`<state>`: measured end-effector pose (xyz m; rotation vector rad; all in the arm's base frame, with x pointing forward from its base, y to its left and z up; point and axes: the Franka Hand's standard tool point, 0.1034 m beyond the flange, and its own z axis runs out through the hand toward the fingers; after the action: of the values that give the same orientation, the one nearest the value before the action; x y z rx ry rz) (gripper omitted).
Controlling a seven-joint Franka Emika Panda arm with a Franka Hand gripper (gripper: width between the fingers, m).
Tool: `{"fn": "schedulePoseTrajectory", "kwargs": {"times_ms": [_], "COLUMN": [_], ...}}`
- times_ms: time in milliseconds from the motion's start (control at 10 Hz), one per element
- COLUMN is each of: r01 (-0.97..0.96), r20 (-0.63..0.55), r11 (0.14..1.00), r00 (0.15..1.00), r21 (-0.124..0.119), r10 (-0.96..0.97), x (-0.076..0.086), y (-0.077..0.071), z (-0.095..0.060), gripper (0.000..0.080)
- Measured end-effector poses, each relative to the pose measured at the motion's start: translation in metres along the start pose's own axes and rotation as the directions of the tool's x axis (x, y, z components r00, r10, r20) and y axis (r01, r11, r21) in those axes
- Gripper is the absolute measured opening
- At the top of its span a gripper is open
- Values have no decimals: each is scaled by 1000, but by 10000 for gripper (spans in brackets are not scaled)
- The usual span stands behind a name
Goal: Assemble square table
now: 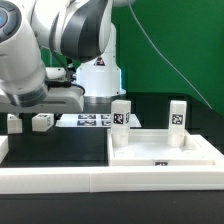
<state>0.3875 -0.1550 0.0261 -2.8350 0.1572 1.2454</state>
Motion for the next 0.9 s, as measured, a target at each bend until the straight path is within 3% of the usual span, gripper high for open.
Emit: {"fn": "schedulePoseTrajectory", "kwargs": {"times_ms": [600, 900], "r01": [-9, -22], "r20": [11, 22], "r11": [1000, 1000], "r00": [1000, 1000], "r21": [4, 6], "r10": [9, 22], "x": [-3, -13], "y": [-1, -5], "z": [7, 24], "gripper": [649, 649]}}
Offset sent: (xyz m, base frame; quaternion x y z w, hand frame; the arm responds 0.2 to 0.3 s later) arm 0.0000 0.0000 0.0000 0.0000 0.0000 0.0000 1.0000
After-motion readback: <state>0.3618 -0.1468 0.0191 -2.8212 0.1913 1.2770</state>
